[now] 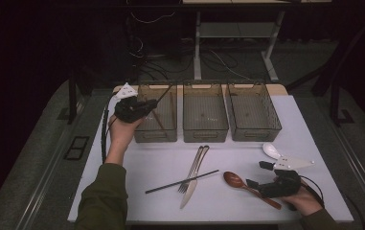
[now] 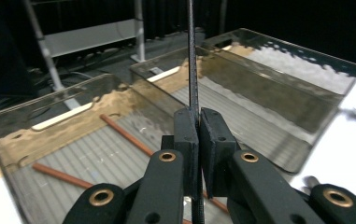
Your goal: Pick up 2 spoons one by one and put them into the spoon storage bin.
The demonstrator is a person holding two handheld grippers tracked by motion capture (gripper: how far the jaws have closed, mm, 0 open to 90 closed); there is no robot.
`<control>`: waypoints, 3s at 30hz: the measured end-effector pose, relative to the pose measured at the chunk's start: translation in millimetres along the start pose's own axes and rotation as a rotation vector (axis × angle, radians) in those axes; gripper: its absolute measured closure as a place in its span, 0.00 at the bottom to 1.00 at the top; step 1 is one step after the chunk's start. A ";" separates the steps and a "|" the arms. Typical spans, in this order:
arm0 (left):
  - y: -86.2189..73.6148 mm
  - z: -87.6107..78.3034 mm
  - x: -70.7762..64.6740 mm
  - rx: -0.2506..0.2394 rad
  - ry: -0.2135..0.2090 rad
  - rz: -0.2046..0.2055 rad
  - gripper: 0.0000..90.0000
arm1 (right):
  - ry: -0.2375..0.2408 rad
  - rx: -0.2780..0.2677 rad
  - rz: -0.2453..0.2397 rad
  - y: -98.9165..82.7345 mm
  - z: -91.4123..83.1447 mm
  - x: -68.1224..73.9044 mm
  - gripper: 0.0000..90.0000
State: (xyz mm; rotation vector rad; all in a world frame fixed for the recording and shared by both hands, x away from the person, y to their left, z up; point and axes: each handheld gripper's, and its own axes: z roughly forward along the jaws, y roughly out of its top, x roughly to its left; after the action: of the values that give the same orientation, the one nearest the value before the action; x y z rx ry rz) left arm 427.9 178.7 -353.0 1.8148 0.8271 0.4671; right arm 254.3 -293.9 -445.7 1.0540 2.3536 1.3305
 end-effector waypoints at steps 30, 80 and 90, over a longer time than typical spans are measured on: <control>-27.3 30.0 27.3 0.153 0.136 -0.142 0.94 | 0.001 -0.002 -0.003 -0.3 -0.8 -0.7 0.13; -12.8 -25.5 -82.4 0.149 -0.219 0.141 0.30 | -0.002 -0.001 -0.002 0.1 -0.8 0.8 0.13; -36.9 -34.7 -99.9 0.166 -0.260 0.148 0.29 | -0.002 -0.004 -0.005 0.2 -0.9 0.8 0.13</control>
State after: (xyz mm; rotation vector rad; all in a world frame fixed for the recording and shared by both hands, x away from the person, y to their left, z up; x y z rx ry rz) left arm 324.9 137.1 -367.4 2.0479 0.5680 0.2531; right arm 253.4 -293.9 -445.0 1.0478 2.3494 1.3313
